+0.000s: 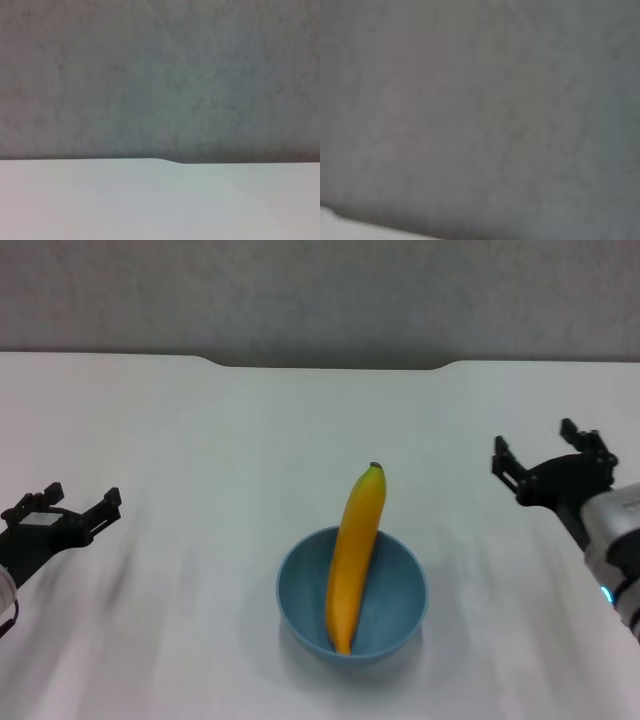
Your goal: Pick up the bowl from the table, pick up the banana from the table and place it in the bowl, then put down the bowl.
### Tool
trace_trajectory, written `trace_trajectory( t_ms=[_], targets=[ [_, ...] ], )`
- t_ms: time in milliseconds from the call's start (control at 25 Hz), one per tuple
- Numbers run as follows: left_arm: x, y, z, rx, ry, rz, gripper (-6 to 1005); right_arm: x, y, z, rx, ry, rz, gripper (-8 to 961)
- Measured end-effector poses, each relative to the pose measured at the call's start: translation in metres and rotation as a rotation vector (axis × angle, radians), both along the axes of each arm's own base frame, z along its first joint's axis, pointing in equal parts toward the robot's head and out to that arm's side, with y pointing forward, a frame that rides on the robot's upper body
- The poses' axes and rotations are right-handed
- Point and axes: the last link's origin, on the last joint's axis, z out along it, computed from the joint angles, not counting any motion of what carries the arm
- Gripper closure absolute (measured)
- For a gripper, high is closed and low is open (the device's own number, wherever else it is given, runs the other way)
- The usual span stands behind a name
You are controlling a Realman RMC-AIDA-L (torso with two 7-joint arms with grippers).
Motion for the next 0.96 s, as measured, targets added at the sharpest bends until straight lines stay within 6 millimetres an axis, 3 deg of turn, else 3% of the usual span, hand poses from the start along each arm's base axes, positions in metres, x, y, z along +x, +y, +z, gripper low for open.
trace_trajectory(
  t_ms=[240,400,680,960],
  targets=[
    [-0.002,-0.001,-0.001,0.016,0.004,0.012,122,0.026,-0.004,0.013,0.073,0.145,-0.034,95],
    [-0.006,-0.004,-0.005,0.011,0.009,0.026,122,0.038,-0.005,0.009,0.035,0.186,-0.066,97],
    [-0.016,-0.017,-0.021,-0.042,0.096,0.035,122,0.035,-0.015,-0.015,-0.091,0.135,-0.048,99],
    [-0.016,-0.022,-0.027,-0.067,0.113,0.018,122,0.037,-0.020,-0.018,-0.106,0.138,-0.058,99]
  ],
)
